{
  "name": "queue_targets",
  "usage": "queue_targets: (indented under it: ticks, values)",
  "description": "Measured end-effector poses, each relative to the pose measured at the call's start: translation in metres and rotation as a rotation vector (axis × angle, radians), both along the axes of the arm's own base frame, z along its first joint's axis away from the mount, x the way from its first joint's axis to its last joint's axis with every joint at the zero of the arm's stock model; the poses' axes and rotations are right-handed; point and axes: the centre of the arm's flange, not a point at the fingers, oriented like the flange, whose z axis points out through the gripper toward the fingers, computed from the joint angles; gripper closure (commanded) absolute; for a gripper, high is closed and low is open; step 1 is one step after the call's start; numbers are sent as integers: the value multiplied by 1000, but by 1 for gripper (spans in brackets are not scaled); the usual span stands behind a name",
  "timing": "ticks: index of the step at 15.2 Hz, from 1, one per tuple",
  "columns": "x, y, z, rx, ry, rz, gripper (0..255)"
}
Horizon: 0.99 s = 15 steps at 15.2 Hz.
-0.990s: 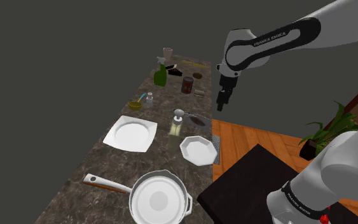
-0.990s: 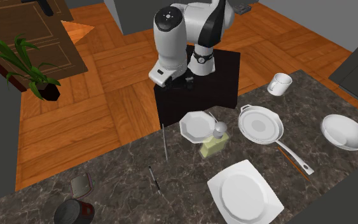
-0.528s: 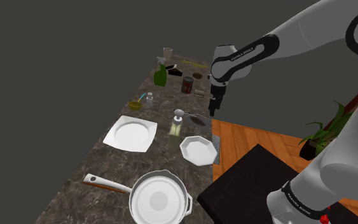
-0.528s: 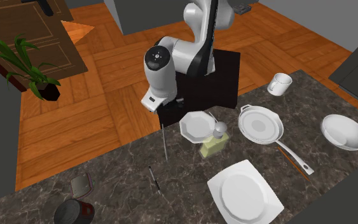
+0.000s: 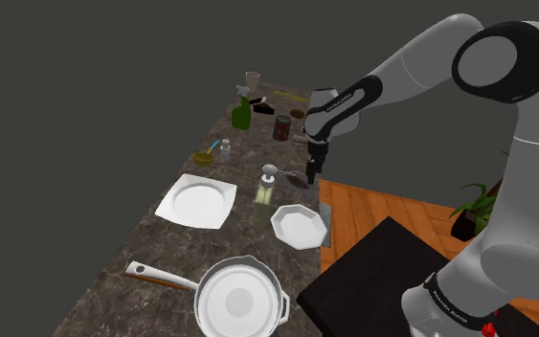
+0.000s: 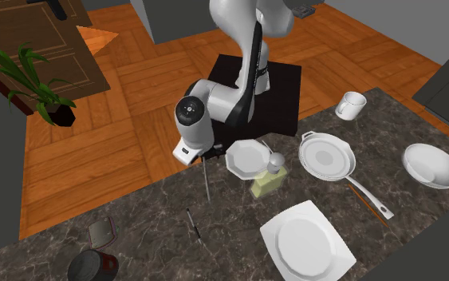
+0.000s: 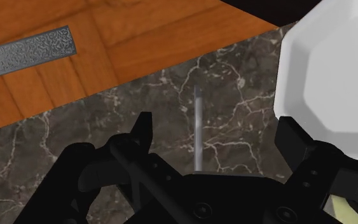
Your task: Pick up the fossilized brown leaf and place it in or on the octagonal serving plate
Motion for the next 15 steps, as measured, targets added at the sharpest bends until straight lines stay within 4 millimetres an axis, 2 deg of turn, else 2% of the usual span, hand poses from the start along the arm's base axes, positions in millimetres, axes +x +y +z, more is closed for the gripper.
queue_targets:
  ticks: [5,11,12,15]
  values:
    - [-4,-1,-26,0,0,1,0]
    - [-5,-1,-29,0,0,1,0]
    - [-5,-1,-29,0,0,1,255]
    - [-5,-1,-29,0,0,1,255]
